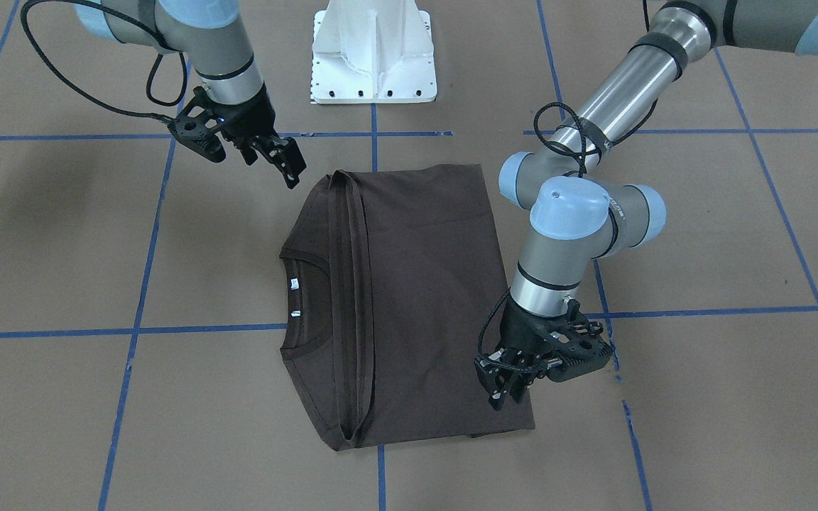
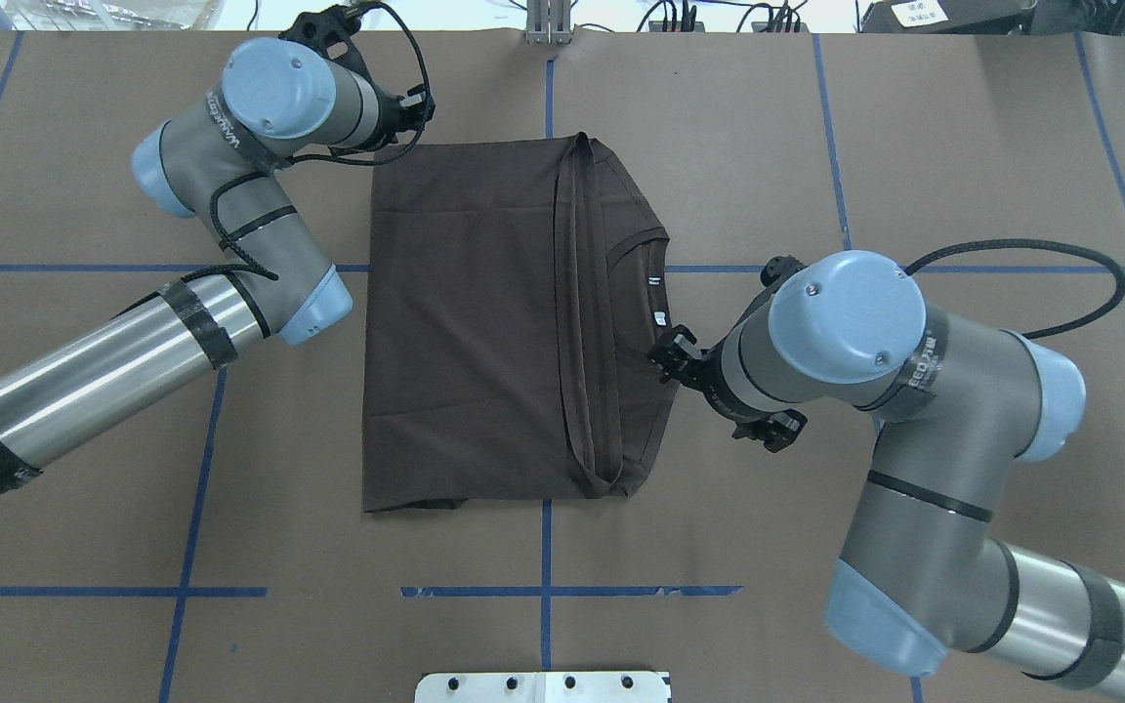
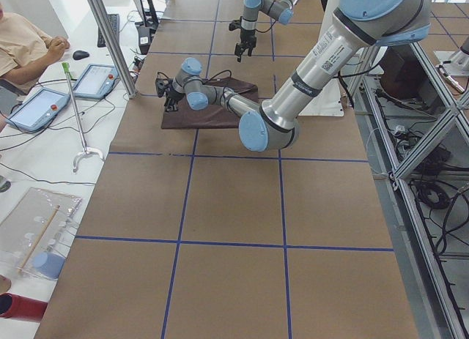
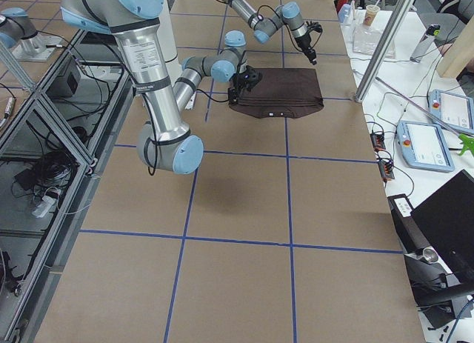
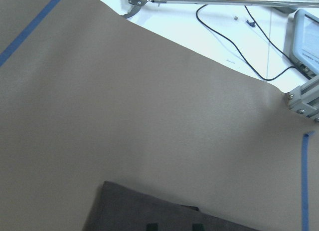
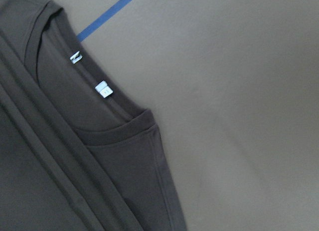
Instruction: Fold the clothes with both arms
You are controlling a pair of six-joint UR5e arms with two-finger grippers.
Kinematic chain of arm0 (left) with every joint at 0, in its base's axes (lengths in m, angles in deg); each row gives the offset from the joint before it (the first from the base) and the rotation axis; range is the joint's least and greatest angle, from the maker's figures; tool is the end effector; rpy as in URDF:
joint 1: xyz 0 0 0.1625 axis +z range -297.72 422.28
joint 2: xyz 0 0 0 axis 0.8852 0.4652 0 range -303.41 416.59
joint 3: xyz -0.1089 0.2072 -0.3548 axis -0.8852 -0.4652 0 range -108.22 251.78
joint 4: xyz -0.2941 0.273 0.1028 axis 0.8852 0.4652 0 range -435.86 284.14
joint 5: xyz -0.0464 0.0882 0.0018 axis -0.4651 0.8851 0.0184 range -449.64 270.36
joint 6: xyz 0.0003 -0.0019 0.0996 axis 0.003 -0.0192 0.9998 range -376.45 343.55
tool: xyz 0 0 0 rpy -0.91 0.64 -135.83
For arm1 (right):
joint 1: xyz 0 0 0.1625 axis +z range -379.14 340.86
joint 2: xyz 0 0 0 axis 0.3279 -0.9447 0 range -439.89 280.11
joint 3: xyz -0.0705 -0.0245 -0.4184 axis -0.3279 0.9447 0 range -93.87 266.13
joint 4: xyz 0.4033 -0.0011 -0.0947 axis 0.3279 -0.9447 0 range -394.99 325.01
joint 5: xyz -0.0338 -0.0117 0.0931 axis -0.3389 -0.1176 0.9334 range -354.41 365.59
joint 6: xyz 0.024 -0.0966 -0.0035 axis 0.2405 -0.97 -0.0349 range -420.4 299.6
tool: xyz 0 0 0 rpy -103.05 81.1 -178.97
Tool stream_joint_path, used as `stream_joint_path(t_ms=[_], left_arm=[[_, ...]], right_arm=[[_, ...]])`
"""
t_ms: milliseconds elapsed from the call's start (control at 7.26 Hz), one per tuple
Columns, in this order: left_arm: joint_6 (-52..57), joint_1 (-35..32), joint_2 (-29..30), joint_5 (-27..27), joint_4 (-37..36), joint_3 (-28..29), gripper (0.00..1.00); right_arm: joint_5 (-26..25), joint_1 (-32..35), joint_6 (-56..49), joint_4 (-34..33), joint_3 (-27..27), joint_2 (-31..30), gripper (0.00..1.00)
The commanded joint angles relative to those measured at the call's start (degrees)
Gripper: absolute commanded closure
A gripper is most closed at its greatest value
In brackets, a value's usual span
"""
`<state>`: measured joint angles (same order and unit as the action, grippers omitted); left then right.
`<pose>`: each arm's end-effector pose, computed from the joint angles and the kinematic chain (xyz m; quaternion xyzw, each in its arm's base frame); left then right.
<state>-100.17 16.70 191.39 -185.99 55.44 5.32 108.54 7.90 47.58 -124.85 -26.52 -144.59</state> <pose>0.4718 -0.6562 0.2790 0.1842 0.4869 -0.2598 0.8133 -0.4689 -0.3639 0.2461 -0.0707 -0.4118 0.3048 0.8558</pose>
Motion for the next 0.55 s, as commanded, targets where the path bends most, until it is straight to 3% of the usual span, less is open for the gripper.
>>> stream_joint_path(t_ms=[0,138,413], left_arm=[[-0.22,0.23,-12.47,-8.36,0.45,-19.82,0.0],[-0.05,0.14,-15.24,-9.46,0.45,-23.24,0.0],[-0.22,-0.04,-15.44,-9.56,0.45,-24.41,0.0]], right_arm=[[-3.64,-5.31,-6.07,0.65,5.66,5.09,0.0],[-3.72,-6.64,-10.9,0.65,8.03,6.41,0.0],[-3.55,-7.53,-19.26,0.56,15.05,10.98,0.0]])
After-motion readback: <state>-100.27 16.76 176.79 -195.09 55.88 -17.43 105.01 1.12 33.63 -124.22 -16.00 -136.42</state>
